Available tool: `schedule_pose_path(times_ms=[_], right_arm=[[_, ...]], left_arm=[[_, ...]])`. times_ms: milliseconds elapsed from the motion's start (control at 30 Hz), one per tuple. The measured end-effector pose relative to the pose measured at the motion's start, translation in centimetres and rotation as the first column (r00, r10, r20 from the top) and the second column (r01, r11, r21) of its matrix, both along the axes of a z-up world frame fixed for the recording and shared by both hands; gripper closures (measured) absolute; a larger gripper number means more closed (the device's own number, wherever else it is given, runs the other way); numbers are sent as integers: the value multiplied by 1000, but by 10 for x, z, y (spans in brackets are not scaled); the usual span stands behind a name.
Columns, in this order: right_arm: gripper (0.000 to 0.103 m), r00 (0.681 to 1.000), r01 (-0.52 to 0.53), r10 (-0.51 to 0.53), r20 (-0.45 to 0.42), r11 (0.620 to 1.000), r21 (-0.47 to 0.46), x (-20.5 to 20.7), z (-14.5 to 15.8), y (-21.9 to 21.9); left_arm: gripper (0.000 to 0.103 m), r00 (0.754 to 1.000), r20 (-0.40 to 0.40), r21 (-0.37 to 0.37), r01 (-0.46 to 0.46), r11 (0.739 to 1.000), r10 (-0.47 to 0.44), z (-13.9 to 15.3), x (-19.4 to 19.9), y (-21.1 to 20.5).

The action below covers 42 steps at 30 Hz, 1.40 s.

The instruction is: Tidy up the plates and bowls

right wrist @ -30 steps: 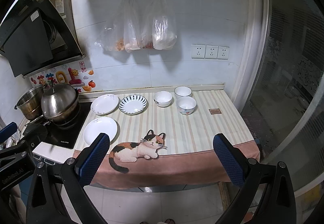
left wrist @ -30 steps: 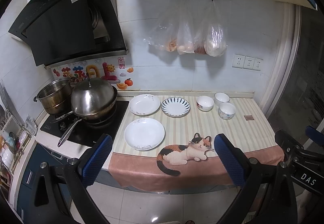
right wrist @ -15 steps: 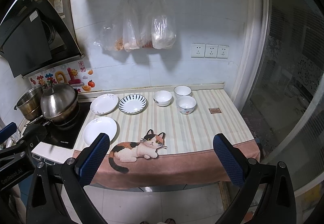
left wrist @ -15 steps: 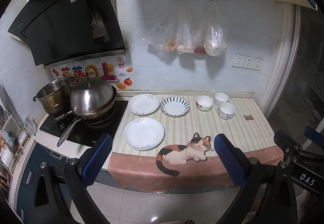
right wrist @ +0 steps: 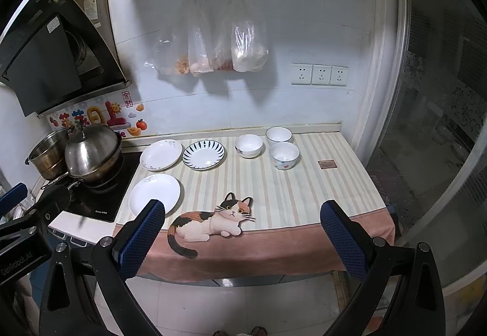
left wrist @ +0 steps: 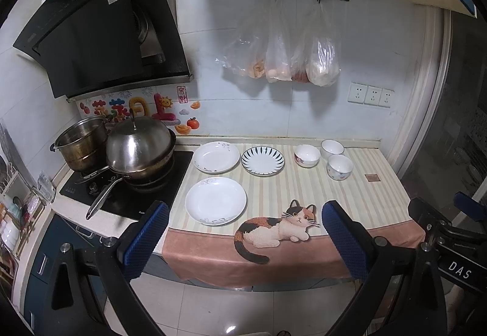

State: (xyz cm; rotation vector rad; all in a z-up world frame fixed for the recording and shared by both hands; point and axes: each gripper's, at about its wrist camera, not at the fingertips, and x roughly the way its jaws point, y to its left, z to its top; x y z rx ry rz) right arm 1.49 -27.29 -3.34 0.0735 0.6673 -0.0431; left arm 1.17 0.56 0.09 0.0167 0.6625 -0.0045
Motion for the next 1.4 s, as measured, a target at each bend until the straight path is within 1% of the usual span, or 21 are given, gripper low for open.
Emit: schedule_pose_path(times_ms=[1400], right_arm=[[0,1000,1,-1,-3,1000,4,3,6,3]], left_arm=[[0,1000,9,-2,0,1000,0,5,1,2]])
